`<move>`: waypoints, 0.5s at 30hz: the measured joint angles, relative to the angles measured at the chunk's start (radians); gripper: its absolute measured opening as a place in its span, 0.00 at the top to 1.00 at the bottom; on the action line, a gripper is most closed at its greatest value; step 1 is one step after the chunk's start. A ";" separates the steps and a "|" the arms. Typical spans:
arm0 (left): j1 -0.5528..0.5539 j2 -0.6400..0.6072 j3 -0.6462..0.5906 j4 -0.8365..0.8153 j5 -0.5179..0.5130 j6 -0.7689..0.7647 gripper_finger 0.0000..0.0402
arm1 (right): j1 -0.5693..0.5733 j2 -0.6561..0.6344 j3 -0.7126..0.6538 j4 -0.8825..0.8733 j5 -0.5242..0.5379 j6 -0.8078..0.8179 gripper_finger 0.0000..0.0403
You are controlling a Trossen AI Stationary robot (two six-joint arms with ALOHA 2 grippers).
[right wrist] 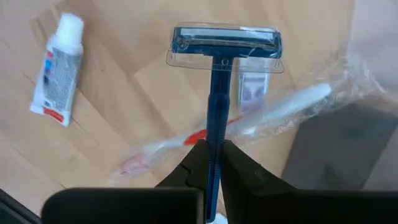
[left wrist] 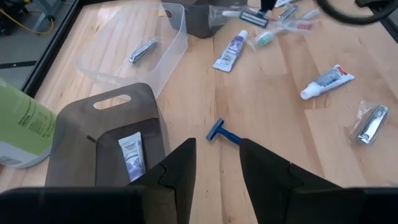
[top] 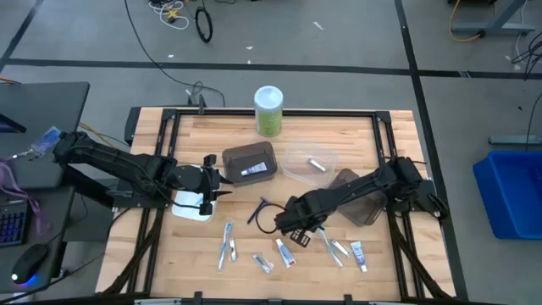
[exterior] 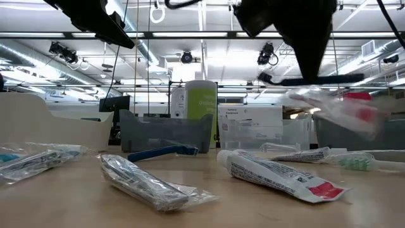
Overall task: Pick & Place Travel size toiletries
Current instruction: Put the razor into the right black bin
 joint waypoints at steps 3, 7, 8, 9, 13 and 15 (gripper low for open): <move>0.000 0.000 0.000 0.000 0.001 -0.001 0.67 | -0.002 0.000 -0.039 0.042 -0.016 0.004 0.94; 0.000 0.000 0.000 0.000 0.002 -0.001 0.67 | -0.010 0.000 -0.067 0.054 -0.015 0.004 0.94; 0.000 0.000 0.000 0.001 0.002 -0.001 0.67 | -0.012 0.000 -0.068 0.055 -0.018 0.004 0.94; 0.000 0.000 0.000 0.000 0.002 -0.001 0.67 | -0.013 0.000 -0.067 0.054 -0.029 0.004 0.94; 0.000 0.000 0.000 0.000 0.002 -0.001 0.67 | -0.015 -0.019 -0.037 0.074 -0.101 0.007 0.94; 0.000 0.000 0.000 0.001 0.002 -0.001 0.67 | -0.012 -0.033 -0.018 0.130 -0.096 -0.012 0.94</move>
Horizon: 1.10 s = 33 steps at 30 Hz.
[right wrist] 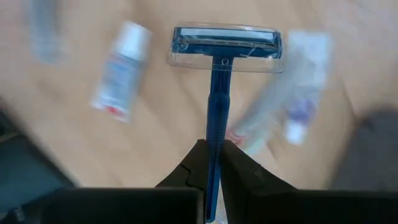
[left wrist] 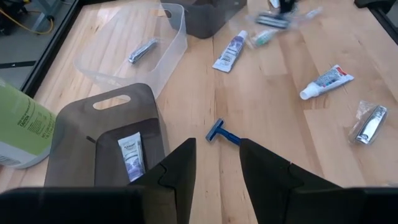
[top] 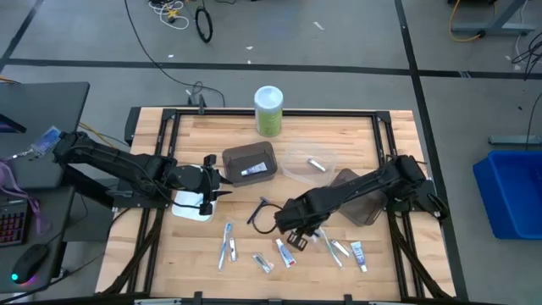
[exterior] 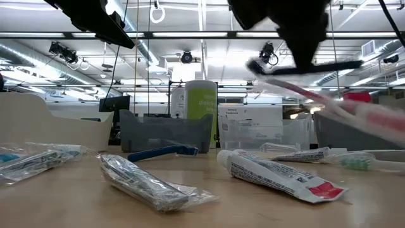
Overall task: Pick & Place Travel size toiletries
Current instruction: Put the razor into the right black bin
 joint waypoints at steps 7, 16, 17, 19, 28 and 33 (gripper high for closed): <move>0.000 0.000 0.000 0.000 0.000 -0.002 0.67 | 0.020 -0.007 -0.020 0.293 -0.021 -0.139 0.94; 0.000 0.000 0.000 0.000 0.000 -0.003 0.67 | 0.010 0.002 -0.220 0.343 0.026 -0.106 0.93; 0.000 0.000 0.000 0.000 0.000 -0.003 0.67 | 0.009 0.002 -0.228 0.347 0.031 -0.117 0.93; 0.000 0.000 0.000 0.000 0.000 -0.003 0.67 | 0.010 0.002 -0.242 0.347 0.038 -0.140 0.93; 0.000 0.000 0.000 0.000 0.000 -0.003 0.67 | 0.010 0.002 -0.299 0.399 0.037 -0.153 0.77; 0.000 0.000 0.000 0.000 0.000 -0.003 0.67 | 0.010 0.002 -0.299 0.437 0.056 -0.167 0.72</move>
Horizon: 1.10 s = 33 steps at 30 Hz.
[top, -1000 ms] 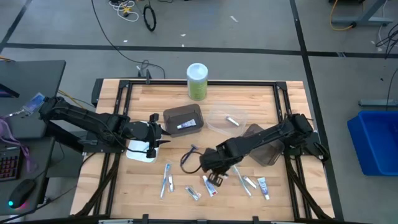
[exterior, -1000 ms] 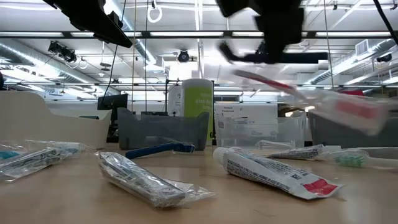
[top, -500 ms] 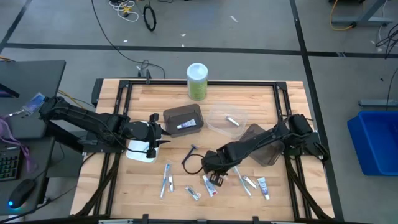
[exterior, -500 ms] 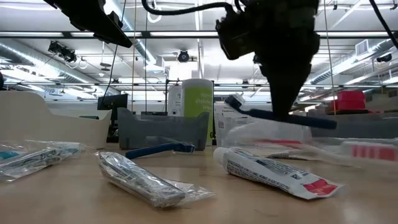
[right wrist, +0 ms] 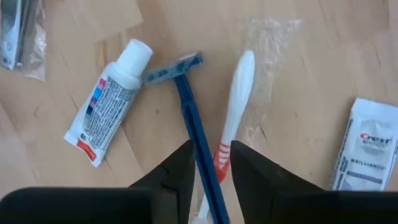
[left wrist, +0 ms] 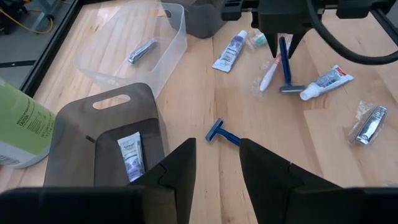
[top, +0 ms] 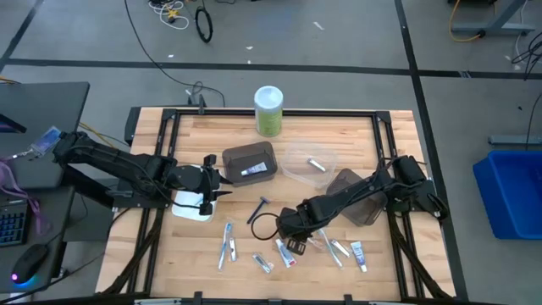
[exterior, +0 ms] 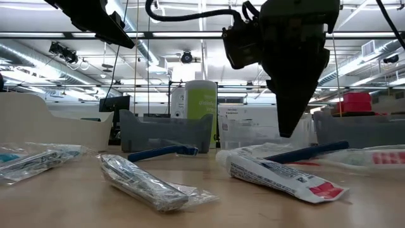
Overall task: Pick & Place Travel size toiletries
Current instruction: Put the razor into the right black bin
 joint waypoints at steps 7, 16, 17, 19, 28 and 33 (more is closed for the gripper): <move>0.000 0.000 0.000 0.000 0.000 0.000 0.67 | 0.015 0.000 0.000 0.005 -0.023 -0.074 0.68; 0.000 0.000 0.000 0.000 0.000 0.002 0.67 | 0.092 0.007 -0.061 0.112 0.131 -0.252 0.64; 0.000 0.000 0.000 0.000 0.000 0.003 0.67 | 0.093 0.007 -0.072 0.127 0.132 -0.252 0.64; 0.000 0.000 0.000 0.000 0.000 0.002 0.67 | 0.093 0.007 -0.106 0.168 0.133 -0.252 0.64; 0.000 0.000 0.000 0.000 0.000 0.000 0.67 | 0.109 0.005 -0.169 0.219 0.184 -0.372 0.66; 0.000 0.000 0.000 0.000 0.000 0.000 0.67 | 0.113 0.007 -0.171 0.254 0.179 -0.395 0.69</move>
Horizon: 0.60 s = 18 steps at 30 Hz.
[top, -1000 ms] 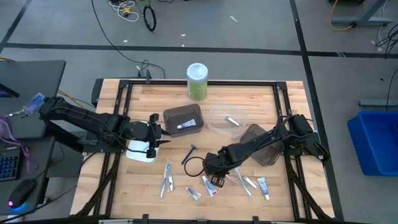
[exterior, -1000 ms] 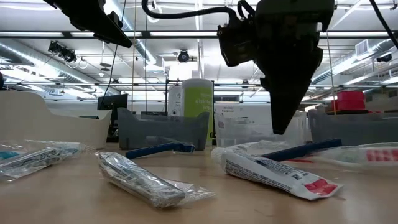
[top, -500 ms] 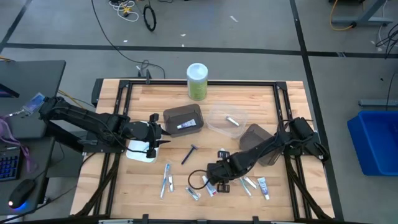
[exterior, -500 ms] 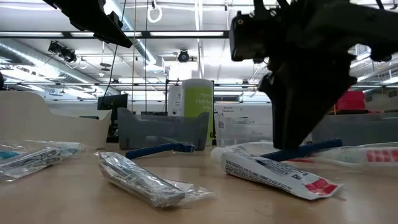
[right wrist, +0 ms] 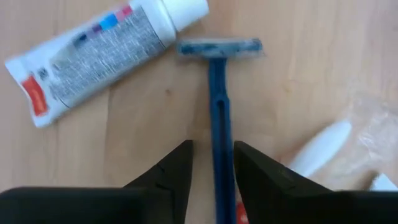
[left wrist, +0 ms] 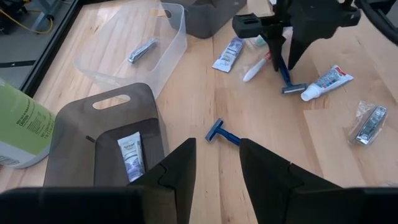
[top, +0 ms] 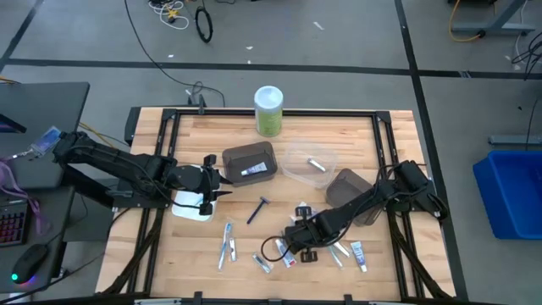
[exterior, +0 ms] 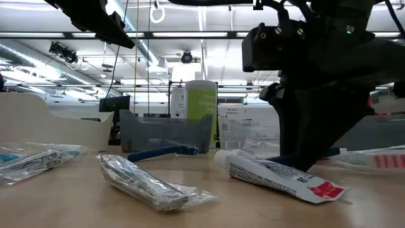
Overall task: Pick & Place Travel size toiletries
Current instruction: Put the razor into the right black bin
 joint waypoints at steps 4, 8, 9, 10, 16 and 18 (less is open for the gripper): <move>0.000 0.000 0.000 0.000 0.000 0.000 0.67 | 0.001 0.001 0.000 0.021 -0.012 0.005 0.76; 0.000 0.000 0.000 0.000 0.000 0.000 0.67 | 0.001 0.001 0.000 0.059 -0.034 0.005 0.86; 0.000 0.000 0.000 0.000 0.000 0.000 0.67 | 0.001 0.001 0.000 0.063 -0.036 0.005 0.88; 0.000 0.000 0.000 0.000 0.000 0.000 0.67 | 0.001 0.001 0.002 0.061 -0.037 0.005 0.90; 0.000 0.000 0.000 0.000 0.000 0.000 0.67 | -0.001 -0.008 0.088 -0.040 -0.077 0.011 0.92; 0.000 0.000 0.000 0.000 0.000 0.000 0.67 | -0.003 -0.028 0.139 -0.113 -0.077 0.008 0.92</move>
